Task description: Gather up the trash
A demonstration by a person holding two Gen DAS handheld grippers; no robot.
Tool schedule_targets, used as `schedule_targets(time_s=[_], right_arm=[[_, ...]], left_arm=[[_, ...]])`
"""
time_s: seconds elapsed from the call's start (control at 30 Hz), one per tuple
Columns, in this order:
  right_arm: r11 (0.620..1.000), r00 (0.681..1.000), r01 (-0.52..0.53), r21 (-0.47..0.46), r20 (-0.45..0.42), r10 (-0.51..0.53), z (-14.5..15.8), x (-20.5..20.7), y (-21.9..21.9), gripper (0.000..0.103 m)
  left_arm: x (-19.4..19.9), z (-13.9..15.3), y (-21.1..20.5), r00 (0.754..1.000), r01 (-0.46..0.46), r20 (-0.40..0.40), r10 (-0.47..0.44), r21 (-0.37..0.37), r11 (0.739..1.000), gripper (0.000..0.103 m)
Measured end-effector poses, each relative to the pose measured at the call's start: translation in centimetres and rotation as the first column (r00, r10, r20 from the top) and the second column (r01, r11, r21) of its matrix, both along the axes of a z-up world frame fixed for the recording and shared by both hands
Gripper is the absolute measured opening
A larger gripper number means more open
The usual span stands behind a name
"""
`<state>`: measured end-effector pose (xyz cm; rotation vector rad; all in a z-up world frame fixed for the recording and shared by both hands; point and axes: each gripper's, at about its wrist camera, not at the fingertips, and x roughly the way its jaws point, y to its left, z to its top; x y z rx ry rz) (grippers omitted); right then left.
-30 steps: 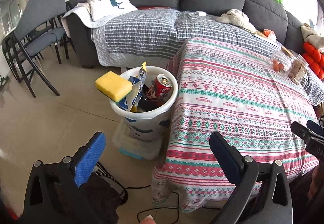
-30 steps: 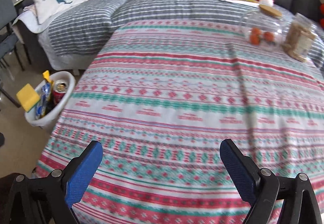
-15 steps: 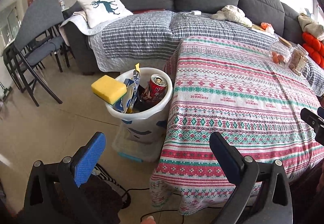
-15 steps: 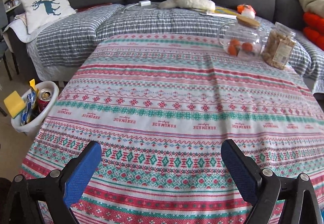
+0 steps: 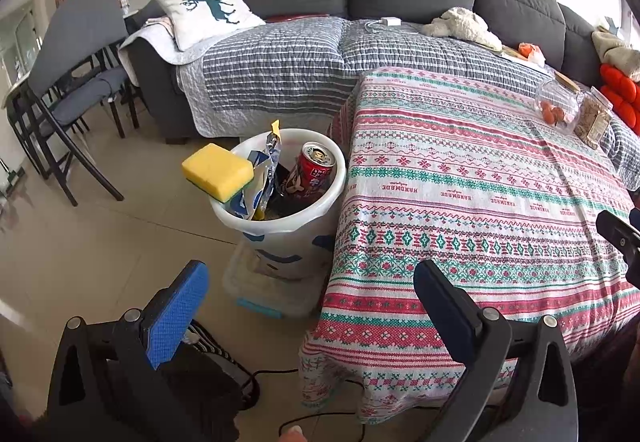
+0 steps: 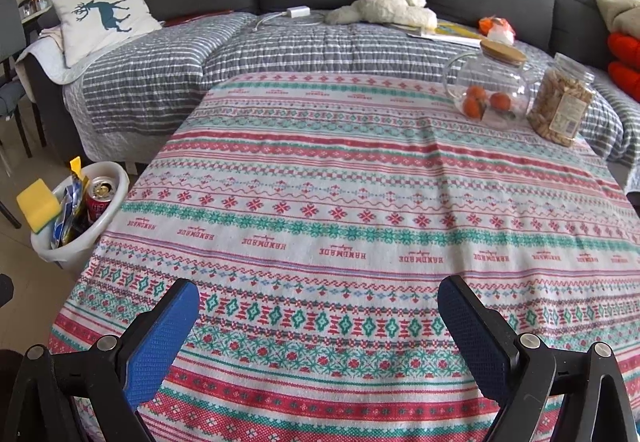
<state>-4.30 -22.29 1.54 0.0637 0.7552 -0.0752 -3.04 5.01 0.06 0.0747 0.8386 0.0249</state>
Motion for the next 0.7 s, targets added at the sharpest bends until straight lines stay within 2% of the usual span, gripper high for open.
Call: schedule_targets(time_s=[0.7], right_arm=[[1.0,1.0,-0.011,0.014,-0.002,0.011,-0.09,0.31,0.38,0.1]], left_arm=[[0.16,-0.19,0.44,1.0,-0.01,-0.005,0.01,-0.013,1.0,0.103]])
